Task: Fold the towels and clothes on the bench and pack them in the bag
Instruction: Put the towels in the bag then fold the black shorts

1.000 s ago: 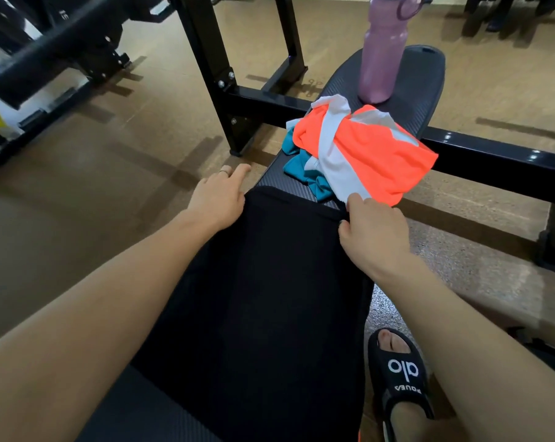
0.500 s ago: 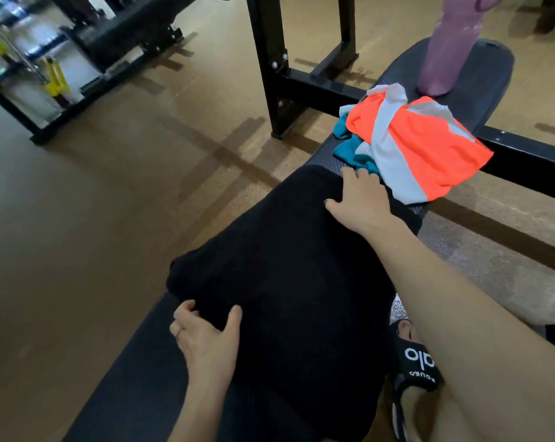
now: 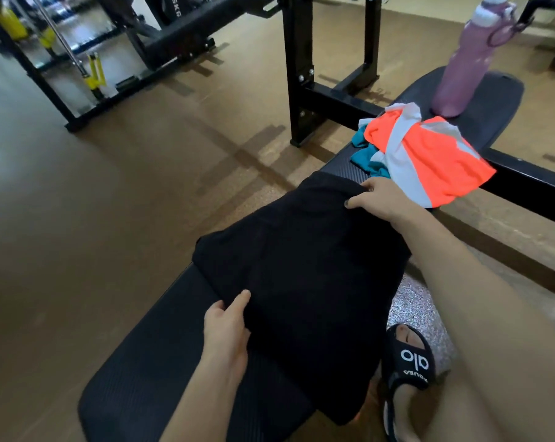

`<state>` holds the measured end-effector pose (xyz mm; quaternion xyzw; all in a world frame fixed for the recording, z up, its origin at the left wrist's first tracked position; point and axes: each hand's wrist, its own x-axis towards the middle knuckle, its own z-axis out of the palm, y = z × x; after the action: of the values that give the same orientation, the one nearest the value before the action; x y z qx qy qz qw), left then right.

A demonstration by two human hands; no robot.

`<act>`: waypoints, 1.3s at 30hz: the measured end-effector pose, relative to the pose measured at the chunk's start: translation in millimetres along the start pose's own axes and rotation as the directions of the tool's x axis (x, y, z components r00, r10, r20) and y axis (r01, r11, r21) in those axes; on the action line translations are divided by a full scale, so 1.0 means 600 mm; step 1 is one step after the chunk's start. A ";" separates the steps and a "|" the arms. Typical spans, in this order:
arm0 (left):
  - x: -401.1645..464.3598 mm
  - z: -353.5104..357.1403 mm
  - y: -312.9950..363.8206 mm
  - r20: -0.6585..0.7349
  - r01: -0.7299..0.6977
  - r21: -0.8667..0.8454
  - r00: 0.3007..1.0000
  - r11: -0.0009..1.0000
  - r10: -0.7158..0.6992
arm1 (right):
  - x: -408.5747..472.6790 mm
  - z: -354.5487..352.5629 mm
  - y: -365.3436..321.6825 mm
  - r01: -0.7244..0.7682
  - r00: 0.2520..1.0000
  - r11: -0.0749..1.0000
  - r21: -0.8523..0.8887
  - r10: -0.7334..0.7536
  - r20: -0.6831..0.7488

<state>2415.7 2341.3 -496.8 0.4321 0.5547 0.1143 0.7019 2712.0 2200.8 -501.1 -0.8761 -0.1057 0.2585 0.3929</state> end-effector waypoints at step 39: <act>-0.149 -0.243 -0.136 -0.005 -0.041 0.424 0.999 0.905 0.047 | -0.224 0.086 0.068 0.026 0.999 0.918 -0.395 -0.008 0.048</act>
<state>2229.7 2305.3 -497.5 0.5857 0.5616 0.0102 0.5843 2570.0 2154.0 -510.7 -0.9304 -0.1720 0.2481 0.2077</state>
